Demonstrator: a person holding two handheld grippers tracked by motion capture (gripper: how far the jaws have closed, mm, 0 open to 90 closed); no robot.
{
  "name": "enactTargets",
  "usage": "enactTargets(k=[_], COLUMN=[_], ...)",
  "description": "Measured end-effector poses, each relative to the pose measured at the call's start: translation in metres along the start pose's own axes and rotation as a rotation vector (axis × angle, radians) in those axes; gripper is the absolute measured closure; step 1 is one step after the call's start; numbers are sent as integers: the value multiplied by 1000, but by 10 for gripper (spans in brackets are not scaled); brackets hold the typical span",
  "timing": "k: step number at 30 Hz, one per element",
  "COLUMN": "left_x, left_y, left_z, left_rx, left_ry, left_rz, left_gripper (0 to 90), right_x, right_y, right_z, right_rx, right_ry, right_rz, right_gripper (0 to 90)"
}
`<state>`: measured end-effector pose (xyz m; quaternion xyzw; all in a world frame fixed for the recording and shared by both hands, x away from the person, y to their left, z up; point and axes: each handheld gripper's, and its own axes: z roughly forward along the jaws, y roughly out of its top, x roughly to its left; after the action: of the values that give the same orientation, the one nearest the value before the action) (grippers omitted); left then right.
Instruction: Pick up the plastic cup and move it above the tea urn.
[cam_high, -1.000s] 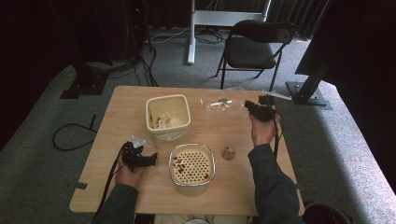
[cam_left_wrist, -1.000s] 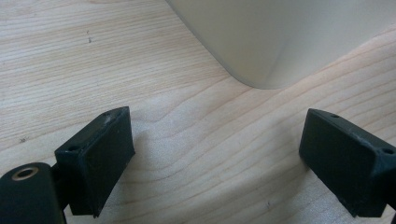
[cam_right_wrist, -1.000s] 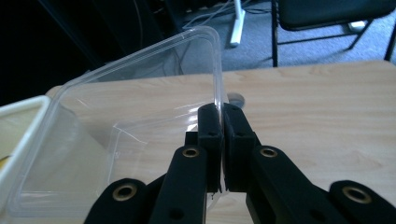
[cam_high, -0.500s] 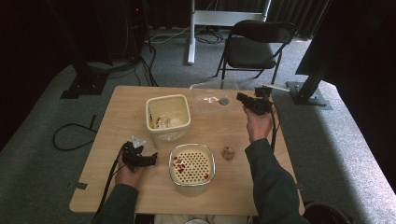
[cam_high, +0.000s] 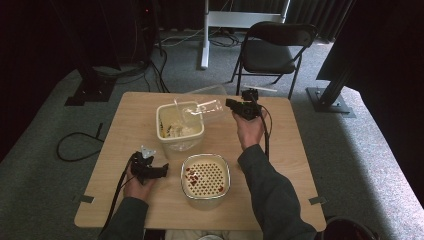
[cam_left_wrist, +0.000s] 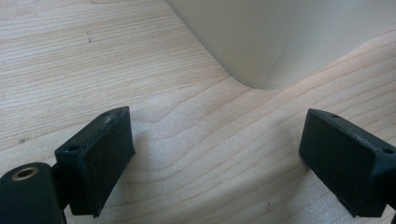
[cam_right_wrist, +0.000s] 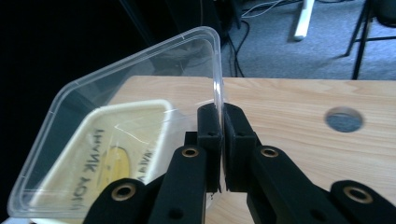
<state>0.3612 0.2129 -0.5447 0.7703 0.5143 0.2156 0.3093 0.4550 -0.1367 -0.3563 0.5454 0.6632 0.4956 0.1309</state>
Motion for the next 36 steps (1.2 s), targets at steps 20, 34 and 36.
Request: enactTargets(k=[20, 34, 36], left_x=[0, 0, 0], left_y=[0, 0, 0], left_z=[0, 1, 1], left_rx=[-2, -4, -4], left_ry=[2, 4, 4], left_rz=[0, -1, -1], left_gripper=[106, 106, 106], right_x=[10, -27, -34], right_y=[-5, -21, -24], right_z=[-12, -22, -26], right_rx=[-85, -22, -13], right_ry=[191, 93, 81], right_rz=[-5, -106, -110], right_gripper=[536, 517, 515])
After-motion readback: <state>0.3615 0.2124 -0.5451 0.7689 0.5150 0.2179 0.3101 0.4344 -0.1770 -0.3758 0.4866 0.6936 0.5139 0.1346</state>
